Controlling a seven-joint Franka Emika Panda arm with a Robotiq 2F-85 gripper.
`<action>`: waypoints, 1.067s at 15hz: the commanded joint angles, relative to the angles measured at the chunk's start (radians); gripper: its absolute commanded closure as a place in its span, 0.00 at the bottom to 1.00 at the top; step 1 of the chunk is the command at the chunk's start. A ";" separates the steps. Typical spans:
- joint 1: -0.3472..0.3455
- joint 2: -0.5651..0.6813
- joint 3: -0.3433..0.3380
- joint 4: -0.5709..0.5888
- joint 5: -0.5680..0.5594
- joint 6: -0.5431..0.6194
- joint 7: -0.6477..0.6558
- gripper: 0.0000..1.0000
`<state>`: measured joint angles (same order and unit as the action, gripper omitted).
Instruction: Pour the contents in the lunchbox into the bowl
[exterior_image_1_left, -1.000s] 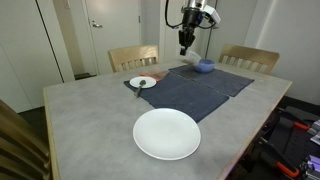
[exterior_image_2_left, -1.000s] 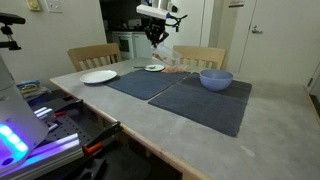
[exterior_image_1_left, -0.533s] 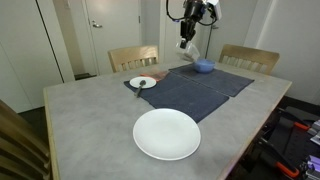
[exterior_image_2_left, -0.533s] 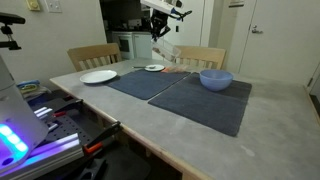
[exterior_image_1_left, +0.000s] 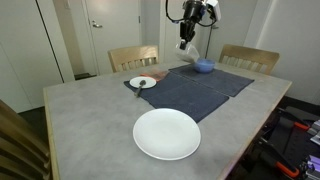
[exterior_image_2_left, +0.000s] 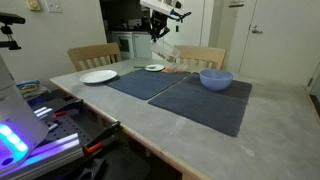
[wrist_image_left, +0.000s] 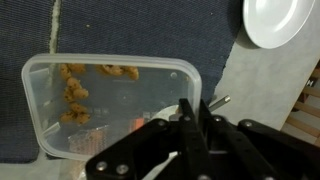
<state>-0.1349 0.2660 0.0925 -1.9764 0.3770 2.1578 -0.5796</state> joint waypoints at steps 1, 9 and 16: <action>0.009 0.009 -0.013 0.023 -0.001 -0.024 0.004 0.98; -0.020 0.047 -0.036 0.161 -0.013 -0.227 -0.063 0.98; -0.065 0.141 -0.092 0.362 -0.033 -0.498 -0.174 0.98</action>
<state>-0.1763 0.3399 0.0136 -1.7281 0.3645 1.7536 -0.7143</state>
